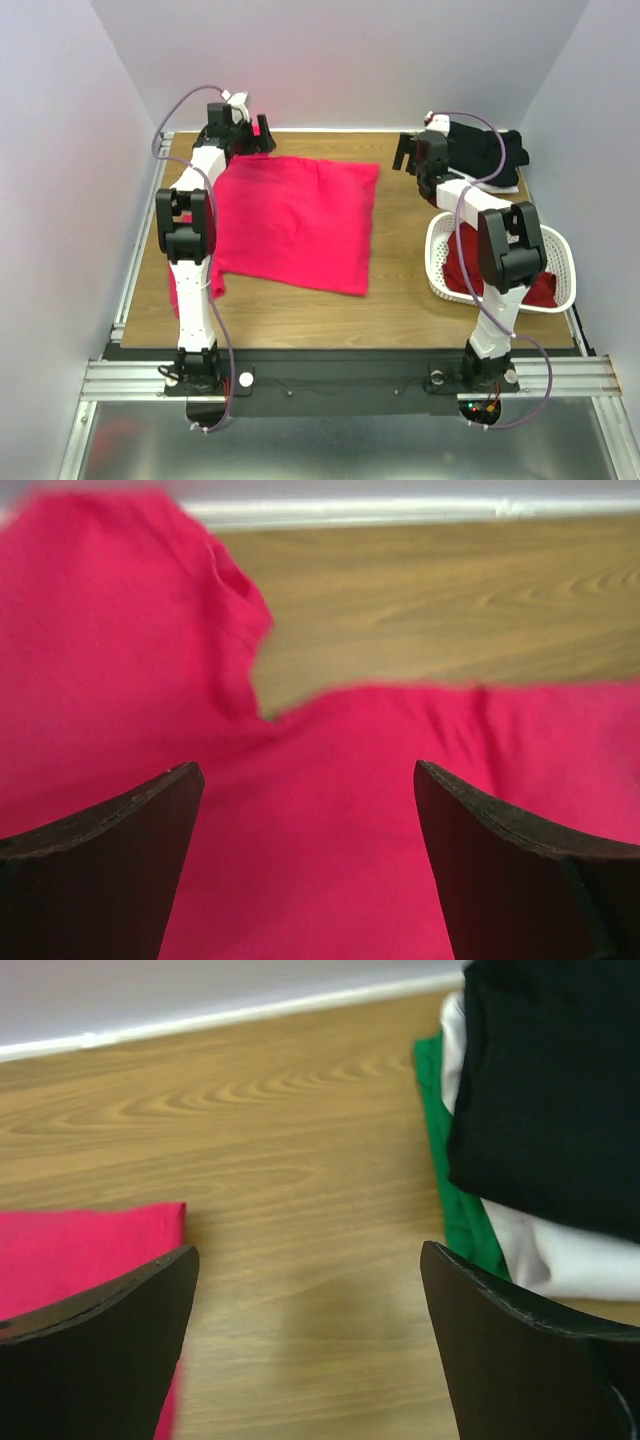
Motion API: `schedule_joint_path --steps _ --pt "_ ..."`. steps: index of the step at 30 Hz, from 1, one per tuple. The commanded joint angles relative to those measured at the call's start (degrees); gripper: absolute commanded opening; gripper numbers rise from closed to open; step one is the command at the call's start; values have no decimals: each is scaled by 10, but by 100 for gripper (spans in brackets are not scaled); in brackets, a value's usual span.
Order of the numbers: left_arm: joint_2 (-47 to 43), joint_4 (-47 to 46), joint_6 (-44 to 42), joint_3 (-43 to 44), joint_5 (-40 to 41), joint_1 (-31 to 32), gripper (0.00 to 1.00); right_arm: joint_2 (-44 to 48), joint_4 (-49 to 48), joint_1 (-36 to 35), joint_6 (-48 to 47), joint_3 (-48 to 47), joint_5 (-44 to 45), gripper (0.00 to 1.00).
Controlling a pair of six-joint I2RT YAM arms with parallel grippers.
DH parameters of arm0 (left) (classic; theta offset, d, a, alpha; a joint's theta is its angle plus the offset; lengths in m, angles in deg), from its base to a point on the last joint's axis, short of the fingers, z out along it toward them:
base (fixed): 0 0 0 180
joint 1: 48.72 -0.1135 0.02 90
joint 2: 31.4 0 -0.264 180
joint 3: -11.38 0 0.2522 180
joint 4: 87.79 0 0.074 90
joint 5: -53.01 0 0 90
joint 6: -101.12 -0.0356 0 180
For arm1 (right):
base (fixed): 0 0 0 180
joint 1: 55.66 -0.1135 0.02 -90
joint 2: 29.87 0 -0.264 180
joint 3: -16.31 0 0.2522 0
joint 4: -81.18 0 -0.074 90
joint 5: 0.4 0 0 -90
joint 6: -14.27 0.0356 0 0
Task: Fold and stack the t-shirts
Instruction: Flatten the tshirt out
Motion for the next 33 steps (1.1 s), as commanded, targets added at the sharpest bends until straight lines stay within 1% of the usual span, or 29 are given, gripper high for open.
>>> schedule_joint_path --steps 1,2,4,5,7,9,12,15,17,21,24,26,29,33 --pt "-168 -112 14 -40 -7 1 99 47 -14 3 17 -38 7 100" --pt "-202 -129 16 -94 -8 1 99 52 -16 3 15 -33 2 100" --pt "-231 -174 19 -146 -8 1 99 64 -24 3 10 -10 -24 100" --pt "-254 -188 19 -196 1 1 99 78 -31 2 7 1 -61 100" --pt "-273 -219 22 -254 12 1 99 97 -65 2 14 41 -110 100" --pt "-274 -237 30 -281 7 1 99 105 -82 0 24 61 -163 100" --pt "-257 -267 41 -318 -20 6 99 101 -79 -17 31 72 -209 100" --pt "-235 -278 40 -345 4 20 99 87 -69 -48 24 70 -235 100" --pt "-229 -308 52 -373 13 21 99 74 -73 -76 22 69 -253 100" --pt "-242 -348 70 -419 35 20 99 32 -68 -117 26 54 -317 99" --pt "-270 -381 86 -472 70 20 99 -5 -50 -152 15 35 -325 99" --pt "-300 -400 103 -516 123 20 99 -35 -32 -174 13 16 -320 99" --pt "-338 -421 105 -566 174 21 99 -65 9 -197 6 -11 -297 98" --pt "-365 -426 99 -595 206 20 99 -102 29 -204 18 -31 -306 98"
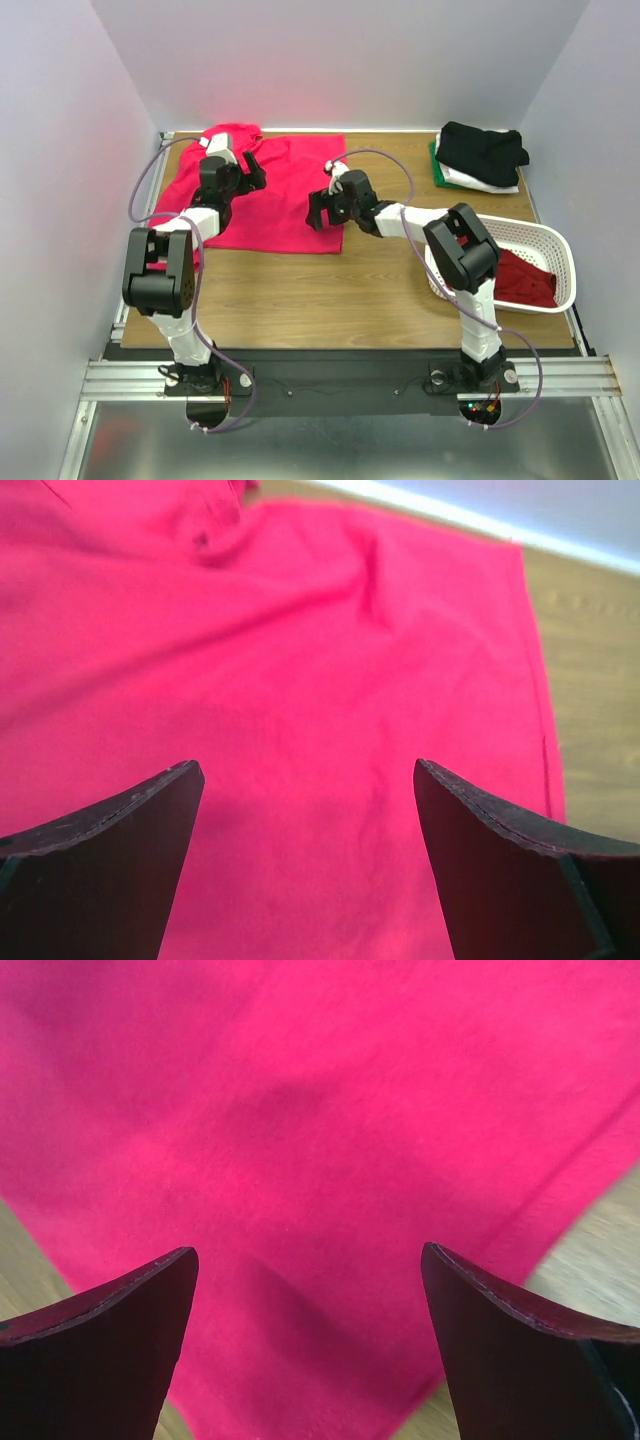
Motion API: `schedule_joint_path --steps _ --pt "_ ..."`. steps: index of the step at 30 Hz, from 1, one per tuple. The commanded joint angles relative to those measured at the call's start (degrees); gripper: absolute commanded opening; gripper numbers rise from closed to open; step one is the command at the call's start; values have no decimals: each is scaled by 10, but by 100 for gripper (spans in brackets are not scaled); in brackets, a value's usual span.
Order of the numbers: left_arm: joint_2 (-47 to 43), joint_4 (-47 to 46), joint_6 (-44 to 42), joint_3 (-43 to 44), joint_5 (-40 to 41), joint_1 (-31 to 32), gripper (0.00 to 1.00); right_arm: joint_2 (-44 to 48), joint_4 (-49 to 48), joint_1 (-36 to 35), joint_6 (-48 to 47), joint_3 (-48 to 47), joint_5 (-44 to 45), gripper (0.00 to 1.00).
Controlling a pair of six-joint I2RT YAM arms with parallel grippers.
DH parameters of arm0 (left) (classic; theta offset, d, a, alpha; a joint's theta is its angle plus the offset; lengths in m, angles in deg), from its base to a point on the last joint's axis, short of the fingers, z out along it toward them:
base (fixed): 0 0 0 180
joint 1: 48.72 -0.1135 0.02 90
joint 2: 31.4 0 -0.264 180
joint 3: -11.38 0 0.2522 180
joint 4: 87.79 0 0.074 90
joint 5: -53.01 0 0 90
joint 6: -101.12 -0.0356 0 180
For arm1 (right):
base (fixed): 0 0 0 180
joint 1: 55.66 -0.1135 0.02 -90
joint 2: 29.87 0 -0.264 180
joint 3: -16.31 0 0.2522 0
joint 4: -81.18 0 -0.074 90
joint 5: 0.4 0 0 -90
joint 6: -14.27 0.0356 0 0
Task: Fold and stack the t-shirts
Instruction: Flatten the tshirt out
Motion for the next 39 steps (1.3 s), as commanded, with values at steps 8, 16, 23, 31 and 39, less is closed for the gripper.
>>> schedule_joint_path --steps 8,16,23,31,39 --pt "-74 -61 -8 -29 52 -3 99 -47 98 -1 8 -59 55 99" --pt "-88 -62 0 -43 42 -15 99 -27 145 12 23 -5 112 100" --pt "-98 -67 9 -58 43 -27 99 19 151 49 37 60 155 100" --pt "-93 -71 15 -59 53 -33 99 56 166 58 53 121 208 100" --pt "-33 -65 22 -24 41 -33 99 120 168 61 69 157 230 100"
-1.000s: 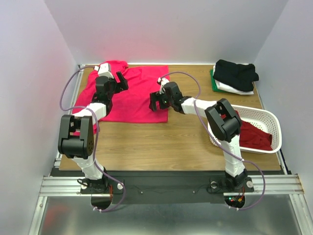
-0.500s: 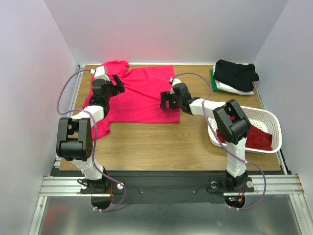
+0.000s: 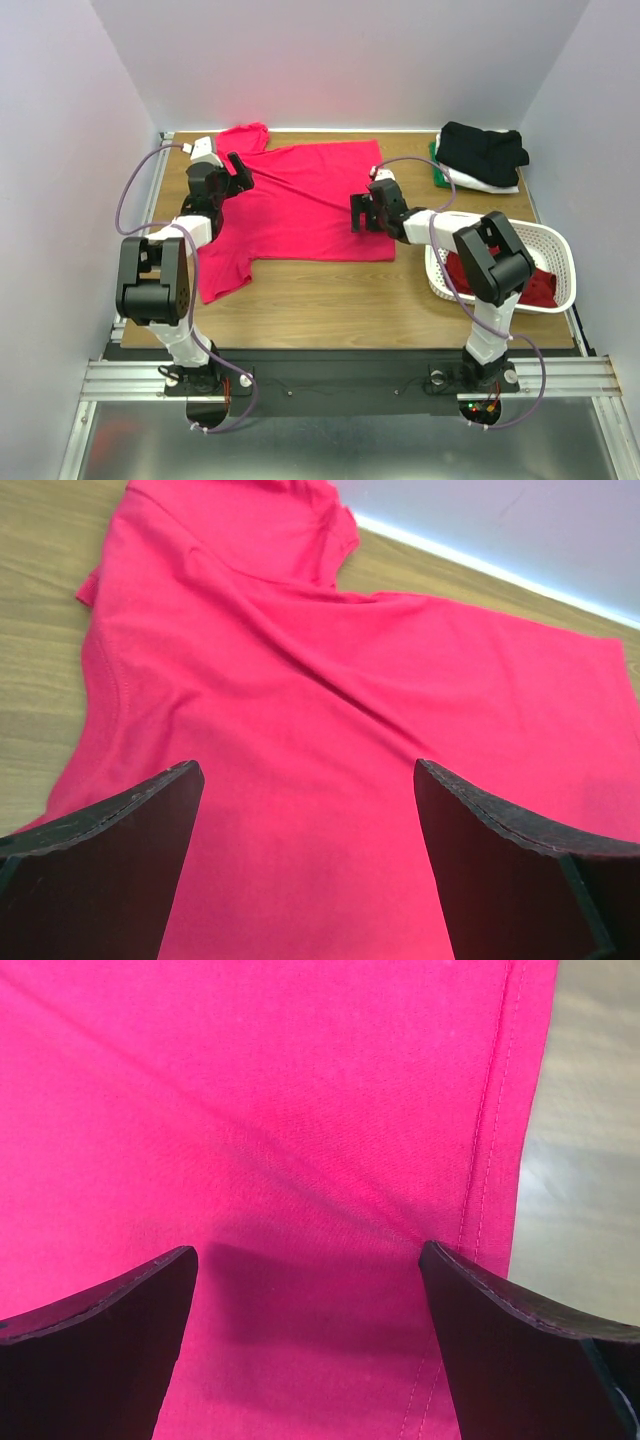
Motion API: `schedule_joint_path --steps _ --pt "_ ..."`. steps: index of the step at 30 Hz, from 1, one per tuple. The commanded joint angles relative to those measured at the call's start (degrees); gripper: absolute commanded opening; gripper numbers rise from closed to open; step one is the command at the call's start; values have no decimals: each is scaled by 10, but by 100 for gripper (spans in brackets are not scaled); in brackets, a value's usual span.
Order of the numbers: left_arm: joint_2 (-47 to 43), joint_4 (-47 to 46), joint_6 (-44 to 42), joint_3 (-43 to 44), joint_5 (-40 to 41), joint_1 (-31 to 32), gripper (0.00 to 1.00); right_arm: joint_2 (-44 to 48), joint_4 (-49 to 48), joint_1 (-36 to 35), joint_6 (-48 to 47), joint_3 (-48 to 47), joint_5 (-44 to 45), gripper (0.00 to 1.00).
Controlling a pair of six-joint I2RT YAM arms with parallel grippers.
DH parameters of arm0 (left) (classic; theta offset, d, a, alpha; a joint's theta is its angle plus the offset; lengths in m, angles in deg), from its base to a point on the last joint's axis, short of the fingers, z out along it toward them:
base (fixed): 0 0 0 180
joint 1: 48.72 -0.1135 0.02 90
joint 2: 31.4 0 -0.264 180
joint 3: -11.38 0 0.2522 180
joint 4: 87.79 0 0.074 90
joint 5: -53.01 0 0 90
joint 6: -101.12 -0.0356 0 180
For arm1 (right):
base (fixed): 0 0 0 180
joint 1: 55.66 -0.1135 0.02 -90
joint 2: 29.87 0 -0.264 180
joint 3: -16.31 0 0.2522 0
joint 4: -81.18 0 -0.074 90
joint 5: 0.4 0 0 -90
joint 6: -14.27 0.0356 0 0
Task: Fold and stack the t-shirts
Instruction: Flatten the tshirt out
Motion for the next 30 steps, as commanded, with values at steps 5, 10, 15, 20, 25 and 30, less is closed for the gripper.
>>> schedule_joint_path --steps 5,10,15,20,25,30 --pt "67 -2 10 72 -34 -3 99 48 88 6 -5 -24 -2 100" --pt "107 40 10 123 -48 -3 99 -11 88 6 -24 -125 -42 100" --pt "144 97 11 185 -24 -3 99 -85 88 5 -39 -208 -69 100" --pt "188 169 9 244 -12 -2 99 -152 90 13 -49 -279 -89 100" --pt "243 241 2 324 -40 -2 99 -180 90 38 -35 -303 -125 100" --pt "298 293 0 399 -59 -2 99 -205 95 75 -10 -311 -162 100"
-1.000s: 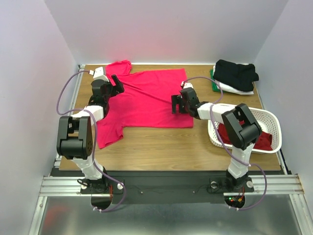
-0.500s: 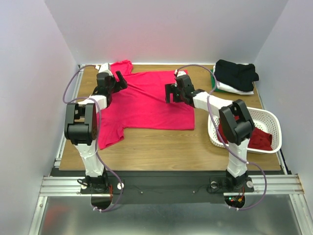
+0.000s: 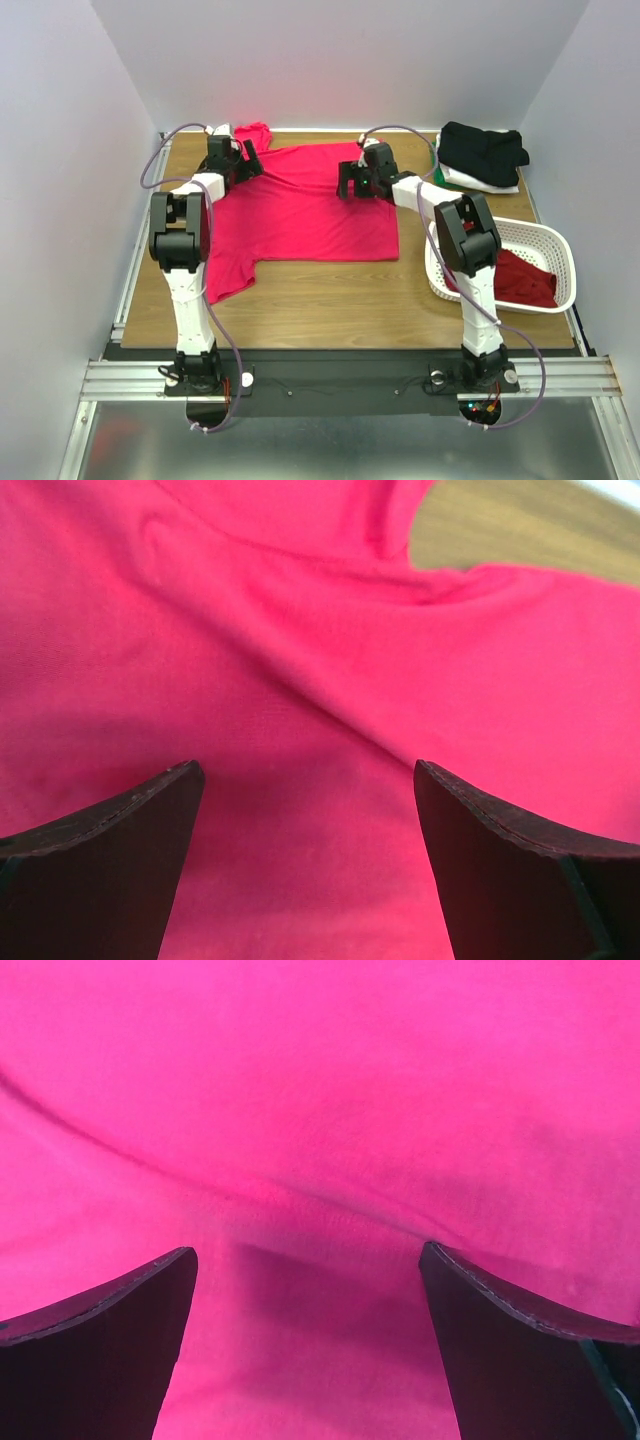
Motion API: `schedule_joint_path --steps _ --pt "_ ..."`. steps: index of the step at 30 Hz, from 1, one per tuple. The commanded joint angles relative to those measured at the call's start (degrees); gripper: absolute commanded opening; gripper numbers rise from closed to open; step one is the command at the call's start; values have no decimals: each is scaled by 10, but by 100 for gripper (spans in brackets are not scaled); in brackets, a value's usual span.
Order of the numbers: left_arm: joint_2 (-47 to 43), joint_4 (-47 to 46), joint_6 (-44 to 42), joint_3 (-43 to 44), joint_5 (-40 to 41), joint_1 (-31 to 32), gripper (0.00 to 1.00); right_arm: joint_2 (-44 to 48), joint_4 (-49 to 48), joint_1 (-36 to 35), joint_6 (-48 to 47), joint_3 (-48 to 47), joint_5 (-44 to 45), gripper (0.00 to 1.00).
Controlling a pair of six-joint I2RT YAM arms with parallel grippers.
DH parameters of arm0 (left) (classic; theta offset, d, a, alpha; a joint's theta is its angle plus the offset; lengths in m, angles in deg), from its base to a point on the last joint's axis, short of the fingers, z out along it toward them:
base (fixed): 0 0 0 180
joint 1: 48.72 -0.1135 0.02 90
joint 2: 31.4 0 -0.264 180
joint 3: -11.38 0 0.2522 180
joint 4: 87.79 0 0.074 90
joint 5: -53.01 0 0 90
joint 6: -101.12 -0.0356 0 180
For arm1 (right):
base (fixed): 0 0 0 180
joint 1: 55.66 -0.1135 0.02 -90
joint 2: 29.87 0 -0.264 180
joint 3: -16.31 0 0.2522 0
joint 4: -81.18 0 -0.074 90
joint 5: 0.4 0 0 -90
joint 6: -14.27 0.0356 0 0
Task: Fold and stack the t-shirts
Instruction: Flatten the tshirt out
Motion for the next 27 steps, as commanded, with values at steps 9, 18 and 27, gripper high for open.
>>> schedule_joint_path --steps 9,18,27 --pt "79 114 -9 142 -39 9 99 10 11 73 30 51 -18 100" --pt "141 117 10 214 -76 23 99 36 10 86 36 94 7 100" --pt "185 117 18 293 -100 45 99 46 10 103 46 122 17 100"
